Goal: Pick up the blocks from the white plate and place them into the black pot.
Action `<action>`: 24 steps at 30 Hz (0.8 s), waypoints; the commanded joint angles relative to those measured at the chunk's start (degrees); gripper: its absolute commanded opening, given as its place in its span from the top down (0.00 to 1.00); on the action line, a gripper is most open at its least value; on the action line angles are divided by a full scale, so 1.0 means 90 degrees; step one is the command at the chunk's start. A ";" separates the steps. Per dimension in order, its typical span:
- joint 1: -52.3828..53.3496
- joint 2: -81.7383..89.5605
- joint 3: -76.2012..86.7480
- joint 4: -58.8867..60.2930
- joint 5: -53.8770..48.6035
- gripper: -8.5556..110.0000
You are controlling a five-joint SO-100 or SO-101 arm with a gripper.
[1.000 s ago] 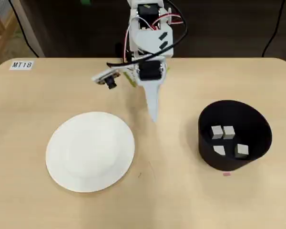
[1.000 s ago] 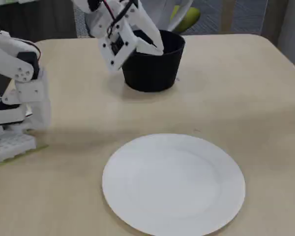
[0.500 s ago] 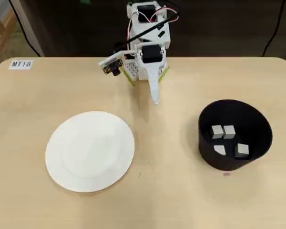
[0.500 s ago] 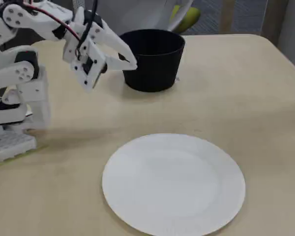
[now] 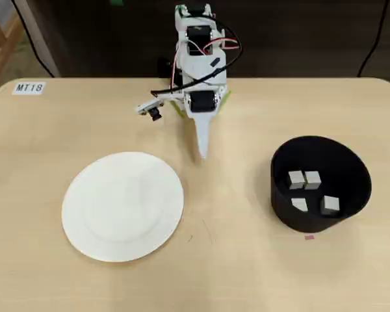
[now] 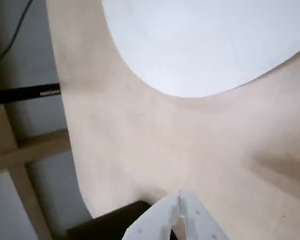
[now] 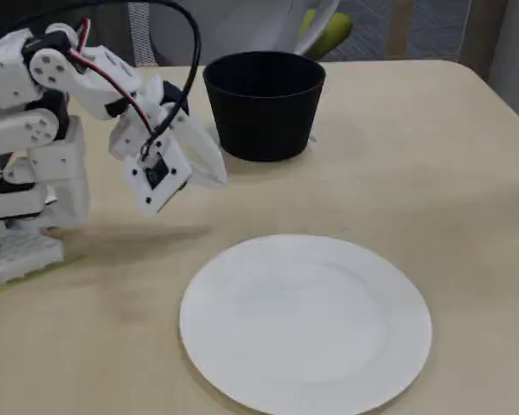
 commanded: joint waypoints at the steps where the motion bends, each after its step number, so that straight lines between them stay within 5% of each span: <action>1: 0.0029 0.0020 -0.0020 -0.0088 0.0049 0.95; 24: 0.0020 0.0020 0.0000 -0.0156 -0.0049 0.95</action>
